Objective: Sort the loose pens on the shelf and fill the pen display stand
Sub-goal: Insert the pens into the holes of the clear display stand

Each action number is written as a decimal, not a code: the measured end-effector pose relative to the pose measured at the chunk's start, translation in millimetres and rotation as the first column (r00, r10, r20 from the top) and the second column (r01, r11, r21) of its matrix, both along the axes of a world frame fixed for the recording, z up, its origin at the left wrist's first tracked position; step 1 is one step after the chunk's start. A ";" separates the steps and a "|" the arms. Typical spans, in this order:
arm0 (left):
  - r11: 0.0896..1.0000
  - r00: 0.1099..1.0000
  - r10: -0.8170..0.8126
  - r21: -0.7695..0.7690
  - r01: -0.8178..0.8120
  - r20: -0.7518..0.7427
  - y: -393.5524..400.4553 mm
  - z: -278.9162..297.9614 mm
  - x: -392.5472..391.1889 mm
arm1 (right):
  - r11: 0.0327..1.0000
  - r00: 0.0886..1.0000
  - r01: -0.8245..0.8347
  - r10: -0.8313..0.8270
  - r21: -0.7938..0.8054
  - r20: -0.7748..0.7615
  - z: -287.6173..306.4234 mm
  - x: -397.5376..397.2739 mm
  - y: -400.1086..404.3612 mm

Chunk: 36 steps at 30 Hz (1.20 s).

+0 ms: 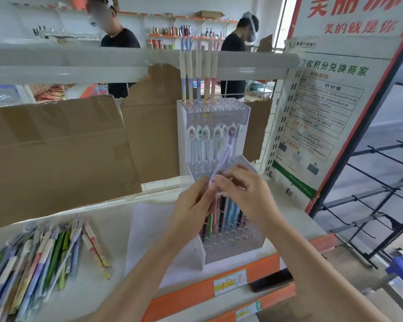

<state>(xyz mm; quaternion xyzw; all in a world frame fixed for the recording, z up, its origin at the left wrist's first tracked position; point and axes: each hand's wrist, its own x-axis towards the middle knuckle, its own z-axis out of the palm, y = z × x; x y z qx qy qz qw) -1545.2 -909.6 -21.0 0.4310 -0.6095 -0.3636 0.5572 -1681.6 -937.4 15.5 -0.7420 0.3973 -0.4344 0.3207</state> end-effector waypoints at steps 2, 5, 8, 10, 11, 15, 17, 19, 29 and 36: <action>0.997 0.977 0.054 -0.058 -0.042 0.205 -9.4 11.7 -2.1 | 0.994 0.991 -0.086 0.078 0.070 0.104 12.6 -4.5 -8.7; 0.984 0.845 0.164 -0.142 -0.106 0.509 -21.5 22.5 4.1 | 0.990 0.962 -0.113 0.087 0.086 0.260 30.6 -15.1 -25.7; 0.951 0.713 0.304 -0.247 -0.187 0.632 -24.4 23.9 14.4 | 0.997 0.950 0.082 -0.082 0.015 0.301 44.7 -24.8 -49.2; 0.906 0.646 0.417 -0.345 -0.245 0.639 -22.1 21.2 18.0 | 0.972 0.961 0.227 -0.213 -0.065 0.177 46.6 -29.5 -64.5; 0.882 0.629 0.464 -0.391 -0.264 0.623 -20.7 19.5 19.3 | 0.961 0.960 0.264 -0.253 -0.086 0.119 45.9 -31.1 -71.0; 0.852 0.608 0.521 -0.412 -0.325 0.599 -20.1 8.4 30.0 | 0.952 0.959 0.282 -0.284 -0.122 0.003 39.1 -31.9 -91.0; 0.847 0.621 0.527 -0.421 -0.324 0.581 -21.2 2.6 35.9 | 0.951 0.958 0.281 -0.286 -0.129 -0.023 37.1 -29.7 -96.7; 0.835 0.627 0.538 -0.456 -0.307 0.563 -21.6 0.0 37.5 | 0.949 0.955 0.282 -0.291 -0.142 -0.051 36.9 -26.5 -100.3; 0.811 0.670 0.542 -0.526 -0.258 0.507 -27.1 -4.9 36.9 | 0.928 0.932 0.301 -0.335 -0.220 -0.137 38.9 -21.9 -108.8; 0.842 0.714 0.490 -0.483 -0.240 0.500 -24.5 -3.4 36.8 | 0.947 0.900 0.288 -0.318 -0.141 -0.299 14.9 -24.6 -114.0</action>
